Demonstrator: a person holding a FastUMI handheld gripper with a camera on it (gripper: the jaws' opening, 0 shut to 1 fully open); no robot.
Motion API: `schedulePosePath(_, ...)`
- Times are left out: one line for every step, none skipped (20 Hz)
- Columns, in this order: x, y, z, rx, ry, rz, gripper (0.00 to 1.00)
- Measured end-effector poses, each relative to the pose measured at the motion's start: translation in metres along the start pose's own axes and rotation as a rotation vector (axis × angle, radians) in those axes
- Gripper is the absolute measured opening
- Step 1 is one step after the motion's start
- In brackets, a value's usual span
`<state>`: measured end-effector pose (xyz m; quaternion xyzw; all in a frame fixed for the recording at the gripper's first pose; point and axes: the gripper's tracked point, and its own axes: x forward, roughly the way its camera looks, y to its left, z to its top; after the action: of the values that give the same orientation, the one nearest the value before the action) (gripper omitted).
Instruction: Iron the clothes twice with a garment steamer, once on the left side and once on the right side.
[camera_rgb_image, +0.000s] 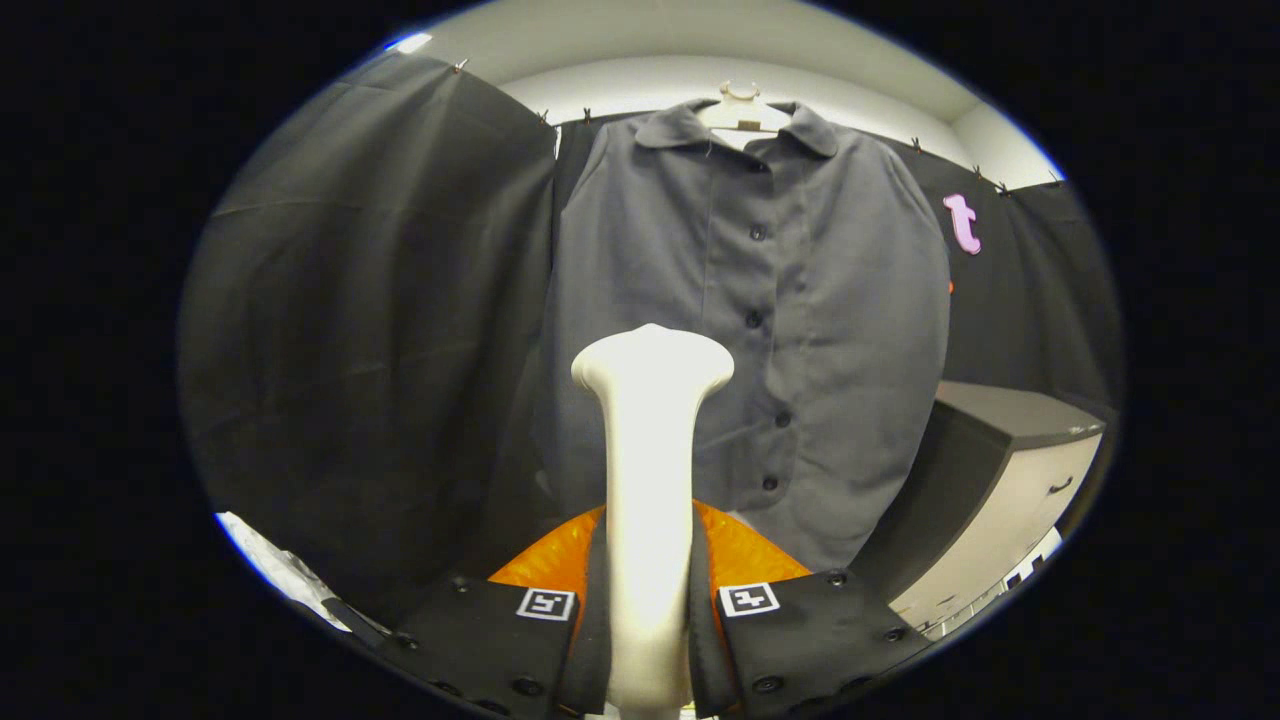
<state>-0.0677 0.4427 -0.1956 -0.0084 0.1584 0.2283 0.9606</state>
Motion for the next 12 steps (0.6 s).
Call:
schedulePosePath(0.0, -0.005, 0.01, 0.006, -0.02, -0.005, 0.39)
schedulePosePath(-0.003, -0.011, 0.024, 0.019, -0.046, -0.009, 0.39)
schedulePosePath(-0.006, -0.016, 0.038, 0.025, -0.069, -0.015, 0.39)
schedulePosePath(-0.013, -0.022, 0.047, 0.023, -0.086, -0.022, 0.39)
schedulePosePath(-0.018, -0.027, 0.056, 0.021, -0.104, -0.03, 0.39)
schedulePosePath(-0.025, -0.032, 0.066, 0.026, -0.122, -0.036, 0.39)
schedulePosePath(-0.031, -0.037, 0.076, 0.03, -0.137, -0.042, 0.39)
schedulePosePath(-0.037, -0.042, 0.087, 0.036, -0.15, -0.046, 0.39)
schedulePosePath(-0.042, -0.048, 0.097, 0.042, -0.168, -0.052, 0.39)
schedulePosePath(-0.048, -0.056, 0.107, 0.042, -0.183, -0.064, 0.39)
schedulePosePath(-0.054, -0.066, 0.115, 0.039, -0.197, -0.078, 0.39)
schedulePosePath(-0.062, -0.076, 0.122, 0.035, -0.211, -0.094, 0.39)
